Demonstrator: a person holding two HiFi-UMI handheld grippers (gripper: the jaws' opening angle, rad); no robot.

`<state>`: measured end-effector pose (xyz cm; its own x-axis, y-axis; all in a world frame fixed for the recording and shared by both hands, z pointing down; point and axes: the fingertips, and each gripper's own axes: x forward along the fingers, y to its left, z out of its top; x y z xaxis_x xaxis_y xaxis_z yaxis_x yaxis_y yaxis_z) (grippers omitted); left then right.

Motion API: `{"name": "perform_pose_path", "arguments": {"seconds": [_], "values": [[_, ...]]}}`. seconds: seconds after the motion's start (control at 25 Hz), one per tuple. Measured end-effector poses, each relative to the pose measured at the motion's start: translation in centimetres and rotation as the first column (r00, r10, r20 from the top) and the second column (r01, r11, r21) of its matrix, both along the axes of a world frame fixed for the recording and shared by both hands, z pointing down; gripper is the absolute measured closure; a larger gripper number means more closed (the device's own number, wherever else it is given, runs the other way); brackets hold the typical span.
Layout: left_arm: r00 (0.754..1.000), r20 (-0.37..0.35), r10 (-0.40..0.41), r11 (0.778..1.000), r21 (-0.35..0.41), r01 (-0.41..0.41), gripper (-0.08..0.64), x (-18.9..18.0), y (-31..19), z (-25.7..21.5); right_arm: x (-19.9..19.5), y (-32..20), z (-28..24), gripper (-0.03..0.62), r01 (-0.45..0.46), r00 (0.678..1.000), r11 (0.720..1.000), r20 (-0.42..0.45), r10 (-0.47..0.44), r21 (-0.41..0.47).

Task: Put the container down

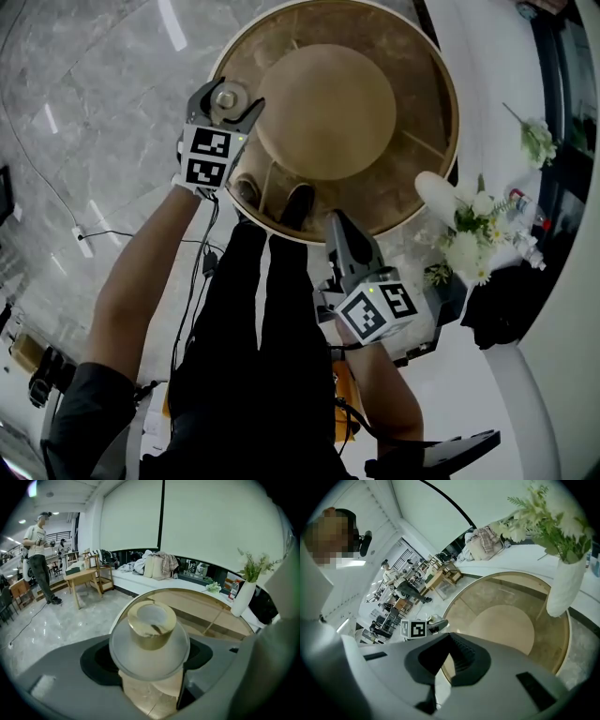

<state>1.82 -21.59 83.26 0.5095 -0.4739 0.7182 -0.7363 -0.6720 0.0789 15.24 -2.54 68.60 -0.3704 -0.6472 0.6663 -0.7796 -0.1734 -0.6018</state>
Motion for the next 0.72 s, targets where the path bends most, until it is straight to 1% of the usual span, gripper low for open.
{"name": "perform_pose_path", "arguments": {"seconds": [0.32,0.52,0.72], "values": [[1.0,0.011,0.008,0.999,0.031,-0.008,0.218,0.9,-0.6,1.1,-0.6,0.7,1.1,0.586,0.018,1.0,1.0,0.02,-0.018,-0.019],[1.0,0.016,0.009,0.999,0.032,-0.009,0.218,1.1,-0.8,1.8,-0.8,0.9,1.4,0.586,0.019,0.999,0.999,0.03,-0.018,-0.027],[1.0,0.023,0.009,1.0,0.029,-0.01,0.218,1.1,-0.6,2.6,-1.4,1.4,1.7,0.586,0.039,0.998,0.999,0.044,-0.038,-0.037]]}}
